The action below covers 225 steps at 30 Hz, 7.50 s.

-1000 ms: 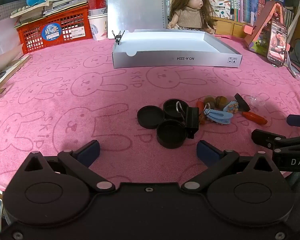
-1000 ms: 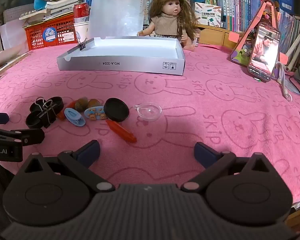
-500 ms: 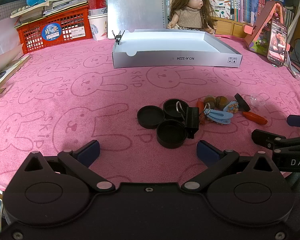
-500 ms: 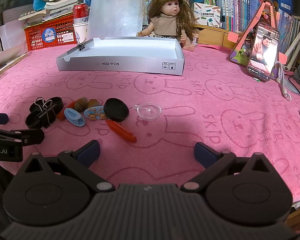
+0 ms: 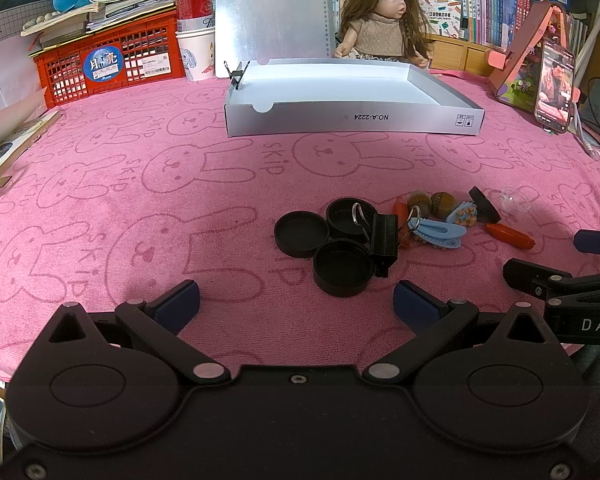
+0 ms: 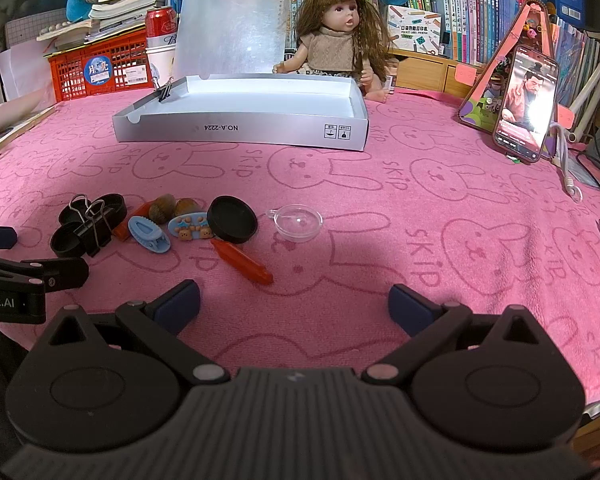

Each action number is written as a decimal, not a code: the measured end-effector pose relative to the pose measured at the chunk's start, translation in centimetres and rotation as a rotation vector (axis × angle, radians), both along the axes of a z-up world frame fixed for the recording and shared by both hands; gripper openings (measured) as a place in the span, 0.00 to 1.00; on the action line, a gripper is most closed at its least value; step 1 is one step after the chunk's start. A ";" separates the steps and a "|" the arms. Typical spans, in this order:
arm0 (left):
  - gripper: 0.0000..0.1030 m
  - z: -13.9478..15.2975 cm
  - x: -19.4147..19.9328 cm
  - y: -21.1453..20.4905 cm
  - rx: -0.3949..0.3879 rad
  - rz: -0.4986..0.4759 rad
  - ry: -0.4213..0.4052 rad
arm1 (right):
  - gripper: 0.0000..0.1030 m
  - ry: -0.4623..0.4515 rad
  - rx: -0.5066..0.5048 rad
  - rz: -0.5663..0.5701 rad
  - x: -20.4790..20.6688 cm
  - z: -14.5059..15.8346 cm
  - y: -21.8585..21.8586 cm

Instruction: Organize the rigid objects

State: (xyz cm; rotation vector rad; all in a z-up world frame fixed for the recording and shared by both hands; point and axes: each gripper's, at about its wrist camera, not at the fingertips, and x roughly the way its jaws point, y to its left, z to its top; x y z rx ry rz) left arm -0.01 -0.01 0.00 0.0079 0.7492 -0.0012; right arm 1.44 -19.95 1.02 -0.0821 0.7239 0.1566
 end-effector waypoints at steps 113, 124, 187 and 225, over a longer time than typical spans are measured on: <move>0.30 1.5 -2.5 -0.1 -0.039 -0.122 -0.124 | 0.13 -0.119 -0.004 0.119 -1.2 1.5 2.0; 0.30 0.9 -2.1 0.0 -0.024 -0.107 -0.108 | 0.35 -0.075 -0.019 0.111 -1.2 1.1 0.7; 0.45 -0.1 -2.5 0.2 0.033 -0.075 -0.182 | 0.69 -0.206 0.004 0.090 -1.6 -0.2 -1.6; 0.30 4.3 -0.2 0.4 -0.047 -0.033 -0.200 | 0.47 -0.178 0.112 0.019 0.0 3.5 -1.2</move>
